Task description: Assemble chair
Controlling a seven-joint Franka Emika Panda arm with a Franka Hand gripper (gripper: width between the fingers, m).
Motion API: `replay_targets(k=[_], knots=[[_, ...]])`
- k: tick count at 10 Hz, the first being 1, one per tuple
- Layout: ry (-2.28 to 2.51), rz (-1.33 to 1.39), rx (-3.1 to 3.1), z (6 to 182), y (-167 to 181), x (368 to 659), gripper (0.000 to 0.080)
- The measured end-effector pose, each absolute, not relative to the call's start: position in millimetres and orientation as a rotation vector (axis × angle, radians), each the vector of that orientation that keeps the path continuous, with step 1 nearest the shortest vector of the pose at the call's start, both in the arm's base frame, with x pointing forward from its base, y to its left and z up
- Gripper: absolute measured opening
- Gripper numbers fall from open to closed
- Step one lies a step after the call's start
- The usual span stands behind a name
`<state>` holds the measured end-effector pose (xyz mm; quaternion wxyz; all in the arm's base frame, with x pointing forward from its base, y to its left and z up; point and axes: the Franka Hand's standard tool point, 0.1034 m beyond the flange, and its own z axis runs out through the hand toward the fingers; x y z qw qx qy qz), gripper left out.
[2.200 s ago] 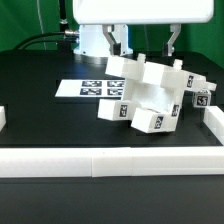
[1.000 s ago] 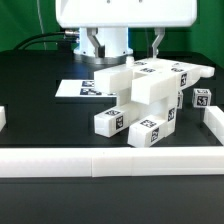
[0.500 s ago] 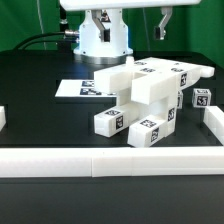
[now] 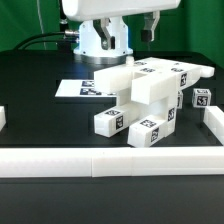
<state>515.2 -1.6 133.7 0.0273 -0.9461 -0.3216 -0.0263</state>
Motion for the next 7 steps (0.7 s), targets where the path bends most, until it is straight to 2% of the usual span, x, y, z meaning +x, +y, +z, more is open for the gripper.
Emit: replay_targets(k=[3, 7], knots=[[-1.176, -0.083, -2.863, 132.1, -3.3, 513.2, 0.0648], [-1.166, -0.102, -2.885, 112.5, -8.1, 464.8, 0.0648]])
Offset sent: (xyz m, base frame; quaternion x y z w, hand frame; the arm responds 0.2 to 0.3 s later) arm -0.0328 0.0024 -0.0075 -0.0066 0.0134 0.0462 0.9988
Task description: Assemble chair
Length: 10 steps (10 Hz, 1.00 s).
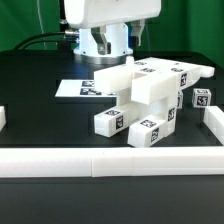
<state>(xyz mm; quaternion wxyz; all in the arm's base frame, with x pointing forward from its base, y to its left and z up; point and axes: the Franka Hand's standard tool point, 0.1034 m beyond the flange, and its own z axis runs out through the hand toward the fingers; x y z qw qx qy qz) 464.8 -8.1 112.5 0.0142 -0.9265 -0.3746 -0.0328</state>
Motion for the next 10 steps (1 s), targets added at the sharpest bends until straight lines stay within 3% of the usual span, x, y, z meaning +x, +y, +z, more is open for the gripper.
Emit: replay_targets(k=[2, 5, 8, 10], knots=[[-1.162, -0.088, -2.892, 100.3, -8.6, 451.0, 0.0648], [-1.158, -0.091, -2.897, 97.4, -10.0, 449.4, 0.0648], [-1.128, -0.082, -2.938, 69.2, -4.9, 435.9, 0.0648], [-1.137, -0.073, -2.942, 62.5, -4.8, 437.0, 0.0648]])
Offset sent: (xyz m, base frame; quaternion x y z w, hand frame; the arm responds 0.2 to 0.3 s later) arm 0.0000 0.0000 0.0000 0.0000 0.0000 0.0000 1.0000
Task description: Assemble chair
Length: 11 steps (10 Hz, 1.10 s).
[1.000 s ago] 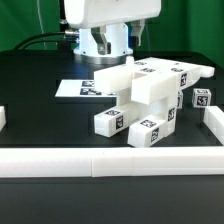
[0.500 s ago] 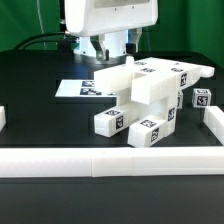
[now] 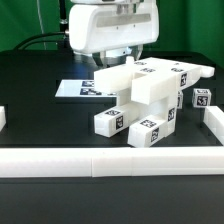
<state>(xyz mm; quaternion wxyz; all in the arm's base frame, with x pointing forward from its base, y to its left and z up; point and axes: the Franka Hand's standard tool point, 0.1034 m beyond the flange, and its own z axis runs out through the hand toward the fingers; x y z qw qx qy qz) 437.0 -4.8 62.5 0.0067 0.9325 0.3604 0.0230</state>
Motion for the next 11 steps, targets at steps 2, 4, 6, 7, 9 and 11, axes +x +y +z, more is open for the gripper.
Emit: replay_targets(k=[2, 4, 6, 7, 9, 11], knots=[[1.130, 0.069, 2.916, 62.0, -4.9, 436.5, 0.0648], [1.082, 0.061, 2.938, 58.3, 1.3, 436.4, 0.0648], [1.062, 0.062, 2.945, 51.6, 13.0, 447.3, 0.0648], [1.033, 0.069, 2.956, 51.7, 17.1, 452.9, 0.0648], [1.006, 0.088, 2.961, 54.2, 25.2, 473.0, 0.0648], [0.969, 0.098, 2.975, 57.1, 28.1, 494.8, 0.0648]])
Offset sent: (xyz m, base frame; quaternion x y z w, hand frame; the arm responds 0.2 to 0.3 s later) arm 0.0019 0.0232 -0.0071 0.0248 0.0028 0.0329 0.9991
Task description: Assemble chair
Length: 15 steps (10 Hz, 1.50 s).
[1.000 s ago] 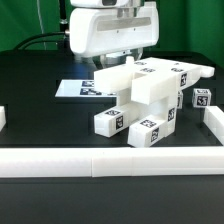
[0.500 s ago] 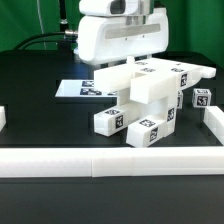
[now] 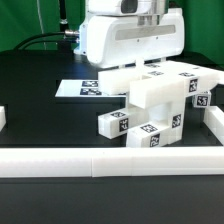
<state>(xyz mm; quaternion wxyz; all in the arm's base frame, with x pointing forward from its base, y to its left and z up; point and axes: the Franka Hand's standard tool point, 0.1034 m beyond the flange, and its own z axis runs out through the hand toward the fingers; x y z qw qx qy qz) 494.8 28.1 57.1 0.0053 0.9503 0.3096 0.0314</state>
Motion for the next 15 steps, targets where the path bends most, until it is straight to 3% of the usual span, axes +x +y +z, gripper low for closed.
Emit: replay_targets(k=[8, 13, 15], knots=[[0.638, 0.088, 3.086, 55.3, 56.6, 540.5, 0.0648], [0.604, 0.082, 3.095, 55.1, 53.0, 540.9, 0.0648], [0.547, 0.051, 3.118, 58.1, 51.1, 517.7, 0.0648]])
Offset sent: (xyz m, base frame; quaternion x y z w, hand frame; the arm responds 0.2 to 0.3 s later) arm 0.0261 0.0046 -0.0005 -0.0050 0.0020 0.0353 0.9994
